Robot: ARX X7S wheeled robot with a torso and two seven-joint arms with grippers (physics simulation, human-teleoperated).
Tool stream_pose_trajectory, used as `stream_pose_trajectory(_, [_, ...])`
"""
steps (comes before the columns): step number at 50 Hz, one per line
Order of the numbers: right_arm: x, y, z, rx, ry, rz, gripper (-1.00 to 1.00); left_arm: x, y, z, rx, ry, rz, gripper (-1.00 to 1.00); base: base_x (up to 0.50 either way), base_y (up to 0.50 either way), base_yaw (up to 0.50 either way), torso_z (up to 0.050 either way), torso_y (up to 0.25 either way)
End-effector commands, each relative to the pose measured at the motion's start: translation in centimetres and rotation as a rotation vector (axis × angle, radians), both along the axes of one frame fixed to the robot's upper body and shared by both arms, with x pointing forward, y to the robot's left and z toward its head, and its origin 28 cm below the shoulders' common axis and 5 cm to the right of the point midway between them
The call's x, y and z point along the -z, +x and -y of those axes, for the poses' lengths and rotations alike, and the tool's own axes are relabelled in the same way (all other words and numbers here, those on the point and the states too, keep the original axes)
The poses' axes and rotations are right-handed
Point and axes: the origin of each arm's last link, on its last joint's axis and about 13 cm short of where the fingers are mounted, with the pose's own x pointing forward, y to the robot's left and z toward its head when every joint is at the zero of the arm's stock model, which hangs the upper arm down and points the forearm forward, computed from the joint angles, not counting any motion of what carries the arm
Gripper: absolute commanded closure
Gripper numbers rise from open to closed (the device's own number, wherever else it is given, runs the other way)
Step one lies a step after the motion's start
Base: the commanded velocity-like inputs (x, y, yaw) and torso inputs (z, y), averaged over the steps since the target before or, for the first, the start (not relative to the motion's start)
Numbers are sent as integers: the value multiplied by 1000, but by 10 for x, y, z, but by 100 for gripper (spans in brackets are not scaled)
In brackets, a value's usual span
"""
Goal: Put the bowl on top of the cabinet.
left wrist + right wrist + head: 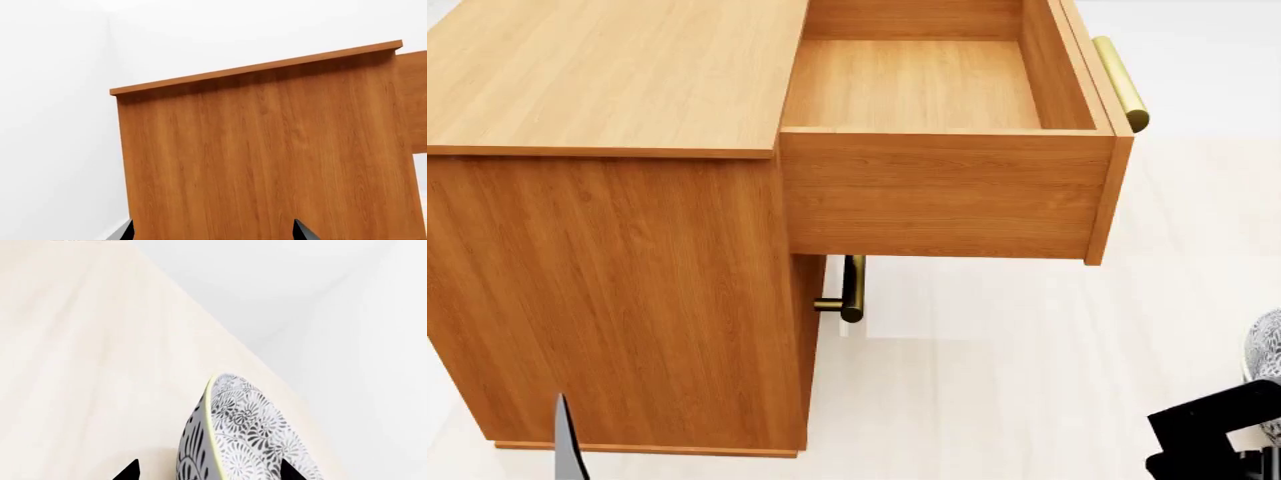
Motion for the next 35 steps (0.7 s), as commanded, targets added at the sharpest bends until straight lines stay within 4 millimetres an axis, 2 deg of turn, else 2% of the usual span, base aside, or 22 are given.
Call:
stream_pose_trajectory(1, [7, 8, -5, -11, 9, 14, -100, 0, -1, -1, 12, 0, 23, -100, 0, 0, 0, 0, 0])
stream_pose_trajectory(7, [10, 7, -6, -19, 15, 6, -100, 0, -1, -1, 12, 0, 22, -100, 0, 0, 0, 0, 0])
stream_pose_trajectory(8, [11, 6, -6, -14, 17, 3, 100, 0, -1, -1, 12, 0, 21, -100, 0, 0, 0, 0, 0])
stream_pose_trajectory(21, [17, 6, -5, -18, -53, 22, 100, 2, 0, -1, 13, -2, 13, -100, 0, 0, 0, 0, 0])
stream_pose_trajectory(26, [14, 7, -5, -9, -64, 43, 100, 2, 0, -1, 13, -2, 12, -100, 0, 0, 0, 0, 0])
stream_pose_trajectory(29, [5, 10, -2, 15, -54, 96, 100, 2, 0, -1, 12, -3, 12, -100, 0, 0, 0, 0, 0])
stream_pose_trajectory(35, [-26, 18, 5, 74, -32, 215, 100, 1, 0, -1, 9, -3, 12, -100, 0, 0, 0, 0, 0])
